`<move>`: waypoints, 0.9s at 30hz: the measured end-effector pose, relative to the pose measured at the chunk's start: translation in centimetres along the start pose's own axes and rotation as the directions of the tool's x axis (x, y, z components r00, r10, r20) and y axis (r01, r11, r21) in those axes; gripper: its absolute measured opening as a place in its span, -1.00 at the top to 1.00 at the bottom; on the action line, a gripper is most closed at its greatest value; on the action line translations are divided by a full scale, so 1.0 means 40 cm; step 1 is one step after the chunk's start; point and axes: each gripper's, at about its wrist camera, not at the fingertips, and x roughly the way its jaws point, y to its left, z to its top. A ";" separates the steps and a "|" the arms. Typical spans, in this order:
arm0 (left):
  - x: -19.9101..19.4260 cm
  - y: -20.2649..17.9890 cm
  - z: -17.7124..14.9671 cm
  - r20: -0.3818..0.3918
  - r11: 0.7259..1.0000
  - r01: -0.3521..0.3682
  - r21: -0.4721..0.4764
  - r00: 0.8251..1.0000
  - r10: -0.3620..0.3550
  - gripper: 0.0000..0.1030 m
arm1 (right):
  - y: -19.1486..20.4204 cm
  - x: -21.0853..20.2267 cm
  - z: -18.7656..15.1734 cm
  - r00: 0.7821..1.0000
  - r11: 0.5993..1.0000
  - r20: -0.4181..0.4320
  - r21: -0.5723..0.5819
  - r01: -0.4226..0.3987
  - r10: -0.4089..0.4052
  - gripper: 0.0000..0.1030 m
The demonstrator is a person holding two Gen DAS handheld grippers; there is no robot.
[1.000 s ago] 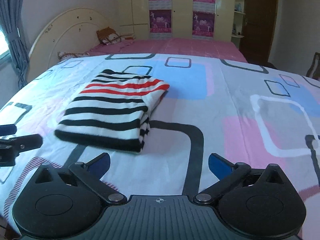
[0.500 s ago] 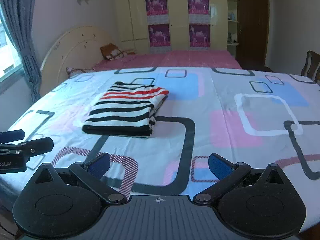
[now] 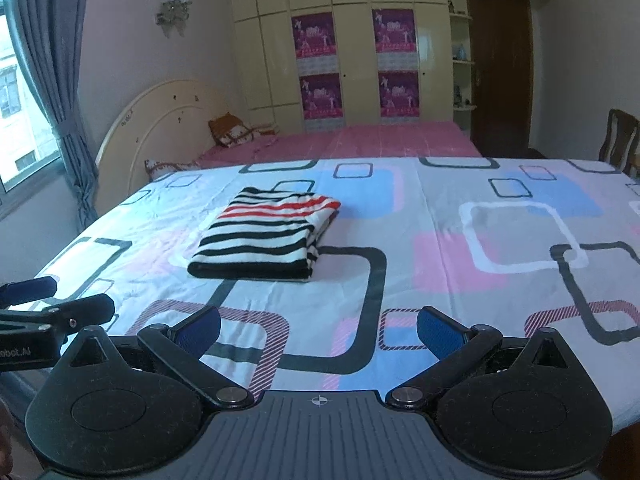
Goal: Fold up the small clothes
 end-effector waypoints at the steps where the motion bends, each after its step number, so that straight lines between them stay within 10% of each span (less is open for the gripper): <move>1: -0.003 -0.002 -0.001 0.001 1.000 -0.001 0.001 1.000 0.001 -1.00 | -0.002 -0.001 0.000 1.000 1.000 0.001 0.001 0.002 -0.002 -1.00; 27: -0.012 -0.001 -0.007 0.009 1.000 -0.004 -0.005 1.000 0.004 -1.00 | 0.000 0.011 0.008 1.000 1.000 0.004 -0.022 -0.011 0.011 -1.00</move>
